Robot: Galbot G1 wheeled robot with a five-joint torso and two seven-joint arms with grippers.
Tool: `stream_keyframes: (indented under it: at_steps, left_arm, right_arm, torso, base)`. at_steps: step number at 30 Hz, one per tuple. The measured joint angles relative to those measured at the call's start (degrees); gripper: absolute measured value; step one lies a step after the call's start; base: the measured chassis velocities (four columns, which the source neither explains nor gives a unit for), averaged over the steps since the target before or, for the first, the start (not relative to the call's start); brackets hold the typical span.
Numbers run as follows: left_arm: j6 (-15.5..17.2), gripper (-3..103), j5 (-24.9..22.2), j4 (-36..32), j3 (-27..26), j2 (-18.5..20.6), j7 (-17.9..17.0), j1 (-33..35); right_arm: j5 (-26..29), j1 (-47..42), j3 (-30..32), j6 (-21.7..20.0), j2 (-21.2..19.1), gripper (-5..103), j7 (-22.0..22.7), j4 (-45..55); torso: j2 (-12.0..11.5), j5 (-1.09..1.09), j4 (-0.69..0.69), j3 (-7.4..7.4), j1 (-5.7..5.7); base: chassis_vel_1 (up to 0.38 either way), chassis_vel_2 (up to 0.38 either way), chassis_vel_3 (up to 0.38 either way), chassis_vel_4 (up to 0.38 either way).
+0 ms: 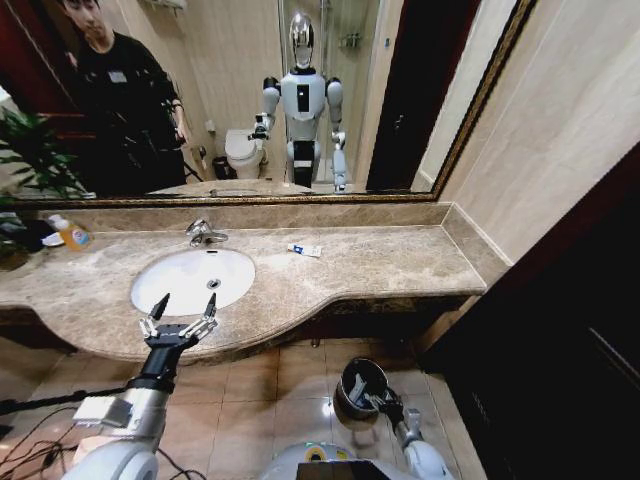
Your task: Pick up the trash from the sink and place it in the trash bin.
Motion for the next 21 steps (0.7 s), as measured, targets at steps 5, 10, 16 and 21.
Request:
stream_keyframes:
  at_steps: [5,10,16,21]
  left_arm:
    - [0.0,100,0.0,0.0,0.0,0.0,0.0,0.0]
    - [0.0,100,0.0,0.0,0.0,0.0,0.0,0.0]
    - [0.0,100,0.0,0.0,0.0,0.0,0.0,0.0]
    - [0.0,100,0.0,0.0,0.0,0.0,0.0,0.0]
  right_arm:
    - [0.0,-0.3,0.1,0.2,0.1,100,0.3,0.3]
    - [0.1,-0.9,0.1,0.3,0.3,100,0.7,1.6]
    - [0.7,-2.9,0.2,0.1,0.3,100,1.9,7.3]
    - [1.6,-6.1,0.6,-1.0,-0.3,100,4.4,18.0]
  torso:
    - [0.0,0.00,0.00,0.00,0.00]
    - [0.0,0.00,0.00,0.00,0.00]
    - [0.0,0.00,0.00,0.00,0.00]
    - [0.0,0.00,0.00,0.00,0.00]
  base:
    - [0.000,0.000,0.000,0.000]
    - [0.000,0.000,0.000,0.000]
    - [0.000,0.000,0.000,0.000]
    - [0.000,0.000,0.000,0.000]
